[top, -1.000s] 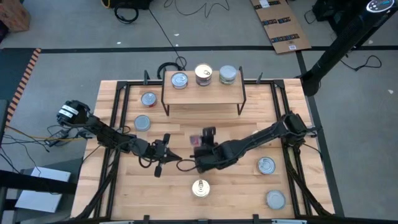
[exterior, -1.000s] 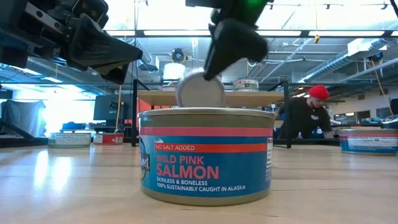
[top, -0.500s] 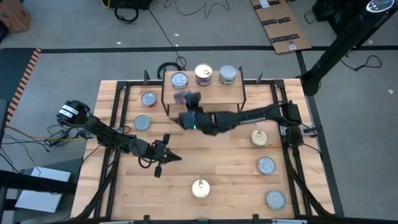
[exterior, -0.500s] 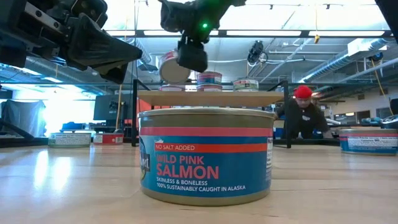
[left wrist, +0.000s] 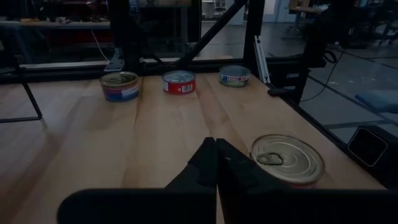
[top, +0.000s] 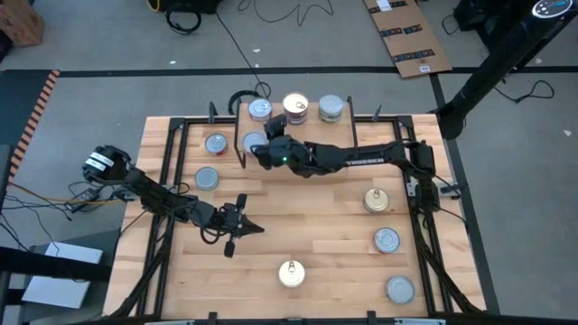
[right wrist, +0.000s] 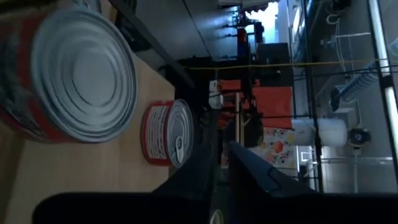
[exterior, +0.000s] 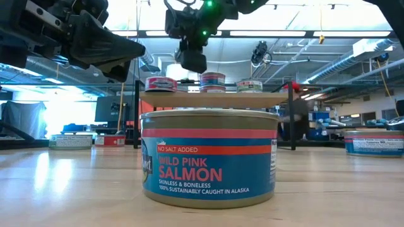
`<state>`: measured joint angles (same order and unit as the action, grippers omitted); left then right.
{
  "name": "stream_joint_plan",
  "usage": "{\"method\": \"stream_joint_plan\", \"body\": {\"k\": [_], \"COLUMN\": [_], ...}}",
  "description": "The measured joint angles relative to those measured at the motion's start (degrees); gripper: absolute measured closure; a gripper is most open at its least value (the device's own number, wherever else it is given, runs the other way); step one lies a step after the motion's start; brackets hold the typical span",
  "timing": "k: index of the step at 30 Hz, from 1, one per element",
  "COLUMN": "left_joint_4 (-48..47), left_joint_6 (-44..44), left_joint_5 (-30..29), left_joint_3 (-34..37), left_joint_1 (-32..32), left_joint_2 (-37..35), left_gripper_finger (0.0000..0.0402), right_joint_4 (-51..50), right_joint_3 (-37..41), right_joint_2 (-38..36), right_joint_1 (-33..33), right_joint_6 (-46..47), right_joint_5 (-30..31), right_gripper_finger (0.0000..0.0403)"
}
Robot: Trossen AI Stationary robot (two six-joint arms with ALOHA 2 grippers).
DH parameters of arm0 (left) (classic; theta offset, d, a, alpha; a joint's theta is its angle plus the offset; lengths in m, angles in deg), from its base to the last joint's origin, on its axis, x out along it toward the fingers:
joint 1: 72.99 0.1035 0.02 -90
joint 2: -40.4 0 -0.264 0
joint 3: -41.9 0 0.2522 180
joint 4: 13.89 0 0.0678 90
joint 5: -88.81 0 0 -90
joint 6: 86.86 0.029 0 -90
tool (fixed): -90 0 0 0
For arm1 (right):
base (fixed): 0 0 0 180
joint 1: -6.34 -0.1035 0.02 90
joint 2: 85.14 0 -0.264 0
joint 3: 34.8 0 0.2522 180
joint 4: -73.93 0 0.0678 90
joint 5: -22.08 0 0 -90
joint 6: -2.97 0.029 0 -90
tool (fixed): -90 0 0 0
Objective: Stack canned seafood by type on shelf
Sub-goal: Stack the red tuna can on top of the red tuna can on the shelf
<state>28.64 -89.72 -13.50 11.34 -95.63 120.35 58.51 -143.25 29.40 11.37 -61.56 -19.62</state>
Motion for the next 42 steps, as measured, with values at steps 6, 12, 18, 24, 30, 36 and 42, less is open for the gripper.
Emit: {"method": "stream_joint_plan", "body": {"k": [6,12,18,24,30,36,42], "left_joint_4": [0.0,0.0,-5.0,-15.0,-24.7,-34.4,-40.2], "left_joint_6": [1.2,6.0,19.2,36.7,45.4,44.8,44.5], "left_joint_5": [-2.4,-15.2,-32.2,-51.6,-59.9,-60.9,-64.2], "left_joint_3": [0.0,0.0,-2.7,-9.7,-15.9,-18.4,-18.4], "left_joint_1": [0.0,0.0,-1.8,-3.3,-2.8,0.6,5.9], "left_joint_2": [0.0,0.0,0.0,0.0,0.0,0.0,0.0], "left_gripper_finger": [0.0400,0.0400,0.0378,0.0333,0.0272,0.0201,0.0139], "right_joint_4": [-0.1,-7.9,-26.2,-24.8,-15.3,-12.9,-11.1], "right_joint_3": [0.0,0.0,2.9,16.0,28.8,33.2,34.4], "right_joint_2": [0.0,-2.5,-11.5,-18.0,-20.9,-21.3,-21.3], "right_joint_1": [-3.3,-7.0,-7.6,-10.0,-14.0,-17.0,-18.8], "right_joint_6": [0.0,10.4,42.7,54.7,60.1,65.5,66.1], "right_joint_5": [5.4,8.0,-3.4,-4.2,-4.0,-4.0,-3.0], "right_gripper_finger": [0.0359,0.0396,0.0398,0.0400,0.0400,0.0400,0.0400]}}
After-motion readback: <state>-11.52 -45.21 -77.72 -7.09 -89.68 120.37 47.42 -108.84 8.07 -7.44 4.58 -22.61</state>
